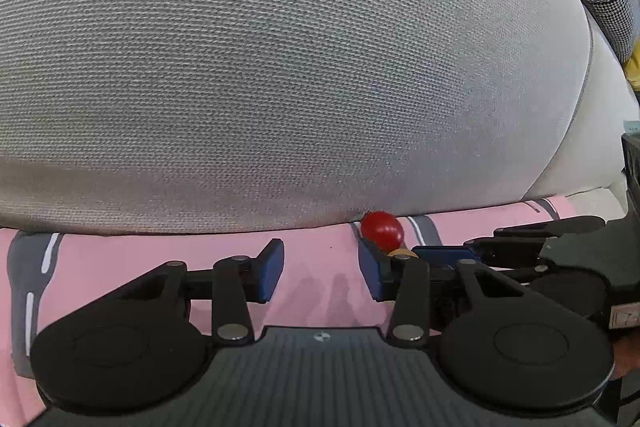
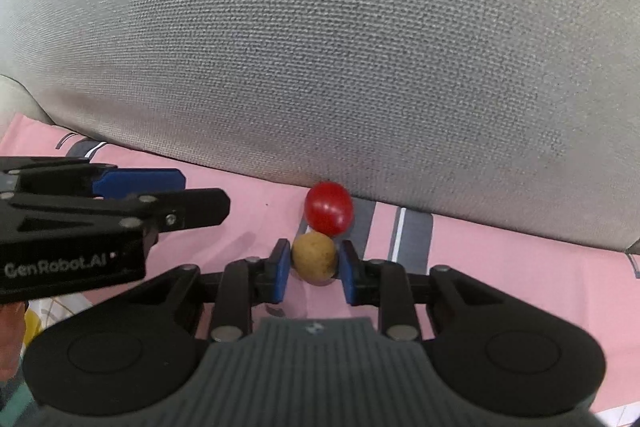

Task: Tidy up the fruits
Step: 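Close the left gripper on the red tomato while the right gripper grasps the brown ball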

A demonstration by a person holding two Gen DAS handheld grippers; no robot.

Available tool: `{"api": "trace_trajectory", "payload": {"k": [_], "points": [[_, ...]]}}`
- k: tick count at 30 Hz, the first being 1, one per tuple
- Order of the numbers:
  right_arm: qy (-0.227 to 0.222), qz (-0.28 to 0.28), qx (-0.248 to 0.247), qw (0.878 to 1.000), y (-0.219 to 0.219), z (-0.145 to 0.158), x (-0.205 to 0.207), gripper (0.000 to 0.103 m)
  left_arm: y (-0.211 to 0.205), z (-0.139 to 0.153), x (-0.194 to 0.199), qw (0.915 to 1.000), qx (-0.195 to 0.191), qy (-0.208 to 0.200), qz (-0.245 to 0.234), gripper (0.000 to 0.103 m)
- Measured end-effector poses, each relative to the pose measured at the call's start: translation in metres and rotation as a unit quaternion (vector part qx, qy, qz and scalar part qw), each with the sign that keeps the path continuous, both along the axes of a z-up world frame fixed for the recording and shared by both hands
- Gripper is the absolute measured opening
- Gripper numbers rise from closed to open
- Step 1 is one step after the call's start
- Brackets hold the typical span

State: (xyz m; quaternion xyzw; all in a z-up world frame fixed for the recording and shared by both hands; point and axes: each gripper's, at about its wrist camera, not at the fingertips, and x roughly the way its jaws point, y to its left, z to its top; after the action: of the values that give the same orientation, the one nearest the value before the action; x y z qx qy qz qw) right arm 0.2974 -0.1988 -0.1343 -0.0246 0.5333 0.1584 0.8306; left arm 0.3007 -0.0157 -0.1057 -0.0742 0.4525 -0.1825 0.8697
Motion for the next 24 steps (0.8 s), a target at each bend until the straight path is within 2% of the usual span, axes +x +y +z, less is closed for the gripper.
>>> {"api": "trace_trajectory", "payload": {"k": [6,14,22,24], "points": [[-0.017,-0.003,-0.023,1.0,-0.016,0.018,-0.003,0.023,-0.02,-0.001,0.005,0.9999,0.001,0.0,-0.016,0.05],[-0.019,-0.031,-0.032,0.999,-0.05,0.018,0.002,0.023,-0.05,-0.009,0.015,0.9992,0.011,0.005,-0.037,0.05],[-0.016,-0.04,-0.024,0.999,-0.057,0.012,0.004,0.023,-0.068,-0.021,0.028,0.9983,0.045,0.019,-0.031,0.048],[-0.017,-0.042,-0.026,0.999,-0.058,0.007,0.006,0.022,-0.07,-0.024,0.031,0.9985,0.041,0.023,-0.029,0.047]]}}
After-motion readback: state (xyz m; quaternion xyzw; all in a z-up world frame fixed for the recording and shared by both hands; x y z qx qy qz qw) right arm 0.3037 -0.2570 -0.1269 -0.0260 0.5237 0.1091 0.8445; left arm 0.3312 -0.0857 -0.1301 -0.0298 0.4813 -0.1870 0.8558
